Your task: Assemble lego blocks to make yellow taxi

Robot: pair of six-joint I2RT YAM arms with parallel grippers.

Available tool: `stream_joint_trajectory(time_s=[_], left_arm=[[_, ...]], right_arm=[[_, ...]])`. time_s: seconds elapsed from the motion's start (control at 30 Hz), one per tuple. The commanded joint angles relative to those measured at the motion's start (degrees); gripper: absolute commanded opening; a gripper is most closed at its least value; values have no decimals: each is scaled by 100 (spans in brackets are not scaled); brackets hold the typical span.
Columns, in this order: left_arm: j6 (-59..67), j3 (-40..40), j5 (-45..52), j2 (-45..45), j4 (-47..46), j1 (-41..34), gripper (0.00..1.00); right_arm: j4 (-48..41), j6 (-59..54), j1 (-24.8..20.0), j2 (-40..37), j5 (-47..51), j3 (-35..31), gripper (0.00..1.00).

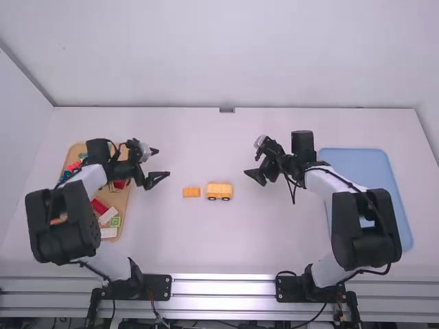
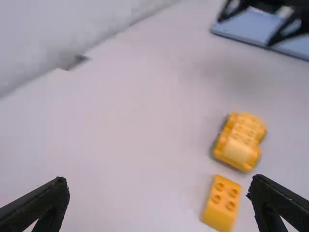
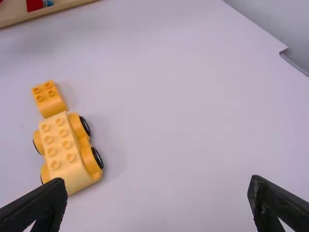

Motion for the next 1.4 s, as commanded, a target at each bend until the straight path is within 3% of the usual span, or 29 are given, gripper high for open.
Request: stream_joint_trajectory(time_s=[0.0, 0.13, 0.27, 0.73, 0.93, 1.07, 1.17, 1.37], left_arm=[[1947, 227, -48, 319, -518, -415, 99], [2677, 404, -717, 599, -1123, -931, 99], [2579, 400, -1239, 885, -966, -1322, 99], [2614, 328, -1368, 1482, -844, -1283, 99], [2577, -31, -1182, 1650, -142, -1329, 96], [2579, -195, -1163, 1650, 155, -1296, 85], [2382, -254, -1137, 1650, 289, -1355, 70], [1759, -428, -1058, 1650, 929, -1340, 61]], right_arm=[[94, -26, -46, -216, -271, -116, 98], [332, -31, -55, -216, -269, -243, 98], [542, -28, -55, -216, -271, -302, 98], [1051, -26, -55, -216, -271, -299, 98], [1067, -26, -55, -216, -269, -291, 99], [1067, -26, -55, -216, -267, -291, 98], [1069, -26, -55, -216, -269, -291, 99], [1062, -26, -55, -216, -269, -291, 98]])
